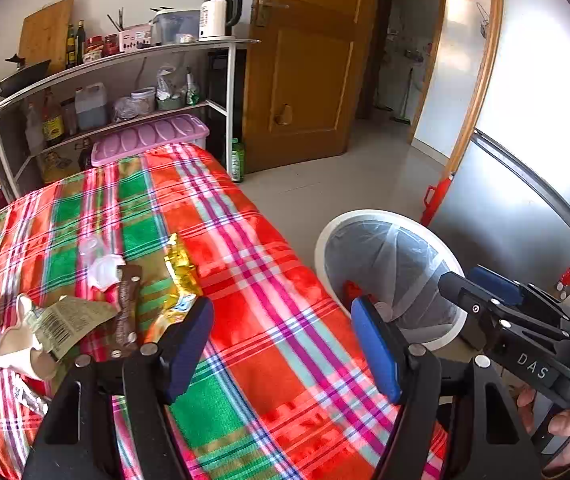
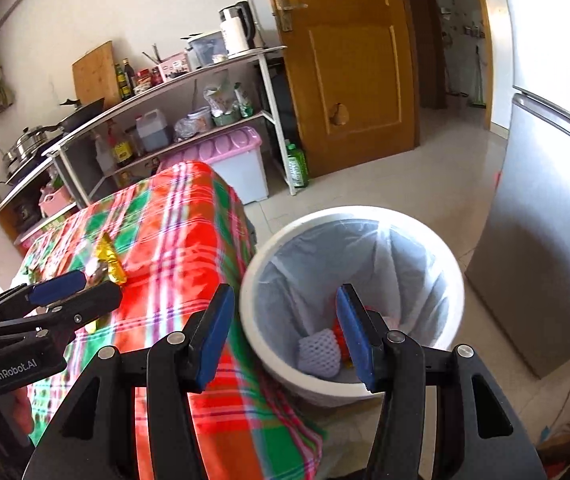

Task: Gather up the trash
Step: 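Return both tools to the table and grasp the gold wrapper with the right gripper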

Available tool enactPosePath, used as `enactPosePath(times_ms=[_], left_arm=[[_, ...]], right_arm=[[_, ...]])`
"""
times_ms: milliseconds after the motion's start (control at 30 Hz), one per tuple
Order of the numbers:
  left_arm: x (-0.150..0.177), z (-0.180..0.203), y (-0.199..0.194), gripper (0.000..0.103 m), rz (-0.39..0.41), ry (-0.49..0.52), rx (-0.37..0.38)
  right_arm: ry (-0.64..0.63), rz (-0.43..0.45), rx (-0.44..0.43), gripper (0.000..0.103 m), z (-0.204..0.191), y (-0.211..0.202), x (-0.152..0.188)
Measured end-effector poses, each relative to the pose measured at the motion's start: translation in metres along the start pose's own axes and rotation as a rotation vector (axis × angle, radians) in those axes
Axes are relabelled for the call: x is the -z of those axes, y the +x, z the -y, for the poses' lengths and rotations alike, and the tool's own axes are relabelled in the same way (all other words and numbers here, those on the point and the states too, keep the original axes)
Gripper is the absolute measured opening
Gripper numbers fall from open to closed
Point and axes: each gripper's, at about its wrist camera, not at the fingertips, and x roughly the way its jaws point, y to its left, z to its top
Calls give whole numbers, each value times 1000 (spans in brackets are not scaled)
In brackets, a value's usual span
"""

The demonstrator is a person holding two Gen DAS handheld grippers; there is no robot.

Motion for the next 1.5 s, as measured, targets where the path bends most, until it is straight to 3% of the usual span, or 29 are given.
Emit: enactPosePath(times_ms=[733, 1133, 1500], left_arm=[[49, -164, -65, 76, 59, -279, -215], [58, -242, -83, 79, 73, -392, -311], [65, -284, -76, 83, 52, -453, -298]], right_arm=[[-172, -75, -170, 54, -128, 40, 12], [-191, -171, -196, 54, -174, 91, 11], [-153, -245, -156, 54, -189, 129, 4]])
